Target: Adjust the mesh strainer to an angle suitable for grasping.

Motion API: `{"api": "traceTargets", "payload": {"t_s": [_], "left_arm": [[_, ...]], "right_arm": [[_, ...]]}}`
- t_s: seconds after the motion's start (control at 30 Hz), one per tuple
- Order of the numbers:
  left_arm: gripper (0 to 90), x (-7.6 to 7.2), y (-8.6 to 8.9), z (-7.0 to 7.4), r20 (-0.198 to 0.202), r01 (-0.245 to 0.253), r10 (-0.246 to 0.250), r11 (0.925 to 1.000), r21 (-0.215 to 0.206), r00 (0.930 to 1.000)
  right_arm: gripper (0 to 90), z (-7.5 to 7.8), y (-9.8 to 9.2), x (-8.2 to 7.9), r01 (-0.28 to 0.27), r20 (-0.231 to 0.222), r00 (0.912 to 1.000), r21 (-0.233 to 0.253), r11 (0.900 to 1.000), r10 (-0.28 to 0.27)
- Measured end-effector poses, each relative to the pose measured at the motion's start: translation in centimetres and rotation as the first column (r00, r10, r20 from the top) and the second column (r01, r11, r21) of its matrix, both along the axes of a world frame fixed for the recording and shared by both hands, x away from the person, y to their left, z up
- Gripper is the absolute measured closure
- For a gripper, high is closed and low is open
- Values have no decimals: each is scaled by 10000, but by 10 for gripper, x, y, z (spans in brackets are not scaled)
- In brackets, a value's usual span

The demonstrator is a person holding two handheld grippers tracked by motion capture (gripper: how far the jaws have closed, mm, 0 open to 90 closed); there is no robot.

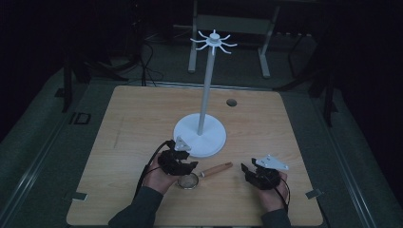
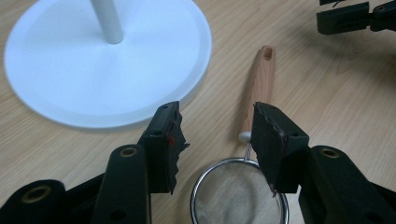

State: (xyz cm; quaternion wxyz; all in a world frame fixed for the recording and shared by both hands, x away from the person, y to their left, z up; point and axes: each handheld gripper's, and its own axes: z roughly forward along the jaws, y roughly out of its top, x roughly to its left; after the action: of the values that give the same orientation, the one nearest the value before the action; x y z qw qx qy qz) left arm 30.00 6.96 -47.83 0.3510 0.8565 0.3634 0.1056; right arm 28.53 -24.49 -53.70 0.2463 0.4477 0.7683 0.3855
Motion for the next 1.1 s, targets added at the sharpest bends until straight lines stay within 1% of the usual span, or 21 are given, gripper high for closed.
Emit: {"api": "traceTargets", "payload": {"t_s": [0.1,0.13,0.17,0.2,0.27,0.3,0.33,0.37,0.43,0.5,0.53,0.6,0.7,0.77,0.8,0.83,0.87,0.9,1.0,1.07,1.1], "left_arm": [[538,3,-8,-1,-101,228,-226,9995,210,9997],[542,3,-8,-1,-101,228,-226,9995,210,9997],[545,5,-12,-2,-164,306,-301,9989,349,9994],[550,5,-12,-2,-164,306,-301,9989,349,9994],[563,9,-17,-5,-338,461,-445,9978,477,9984],[571,9,-17,-5,-338,461,-445,9978,477,9984],[583,11,-21,-7,-515,638,-607,9960,619,9968],[593,11,-21,-7,-515,638,-607,9960,619,9968],[600,13,-26,-10,-677,792,-740,9939,773,9950],[614,17,-34,-14,-947,1095,-1000,9889,1008,9905],[619,17,-34,-14,-947,1095,-1000,9889,1008,9905],[622,19,-38,-16,-1117,1218,-1095,9865,1096,9877],[638,24,-48,-19,-1471,1510,-1305,9788,1387,9805],[639,24,-48,-19,-1471,1510,-1305,9788,1387,9805],[639,27,-52,-22,-1748,1683,-1411,9740,1519,9744],[639,27,-53,-23,-1833,1744,-1445,9716,1596,9724],[641,29,-57,-25,-2029,1890,-1533,9671,1703,9671],[642,29,-57,-25,-2029,1890,-1533,9671,1703,9671],[646,31,-62,-27,-2216,2041,-1629,9626,1780,9614],[648,32,-66,-28,-2365,2184,-1732,9590,1806,9561],[649,33,-67,-29,-2466,2257,-1762,9556,1893,9530]], "right_arm": [[485,0,-1,0,56,33,10000,-17,10000,-56],[485,0,-1,0,56,33,10000,-17,10000,-56],[485,0,-2,0,96,15,10000,14,10000,-96],[485,0,-2,0,96,15,10000,14,10000,-96],[485,0,-3,0,130,9,9999,49,9999,-130],[485,0,-4,0,146,6,9999,48,9999,-146],[485,0,-4,1,138,3,9999,43,9999,-138],[485,0,-4,1,138,3,9999,43,9999,-138],[485,0,-3,1,154,-18,9999,39,9999,-154],[485,-1,-3,1,161,-45,9999,51,9999,-160],[485,-1,-3,1,161,-45,9999,51,9999,-160],[485,-1,-4,1,153,-56,9999,72,9999,-153],[484,-1,-5,1,185,-54,9998,88,9998,-185],[484,-1,-5,1,192,-60,9998,91,9998,-191],[484,-1,-5,1,190,-48,9998,91,9998,-190],[484,-1,-5,1,190,-48,9998,91,9998,-190],[483,-1,-5,1,192,-61,9998,86,9998,-192],[483,-1,-5,1,192,-61,9998,86,9998,-192],[483,-2,-5,1,194,-82,9998,71,9998,-193],[483,-2,-5,1,194,-79,9998,74,9998,-193],[482,-2,-5,1,194,-76,9998,71,9998,-193]]}}
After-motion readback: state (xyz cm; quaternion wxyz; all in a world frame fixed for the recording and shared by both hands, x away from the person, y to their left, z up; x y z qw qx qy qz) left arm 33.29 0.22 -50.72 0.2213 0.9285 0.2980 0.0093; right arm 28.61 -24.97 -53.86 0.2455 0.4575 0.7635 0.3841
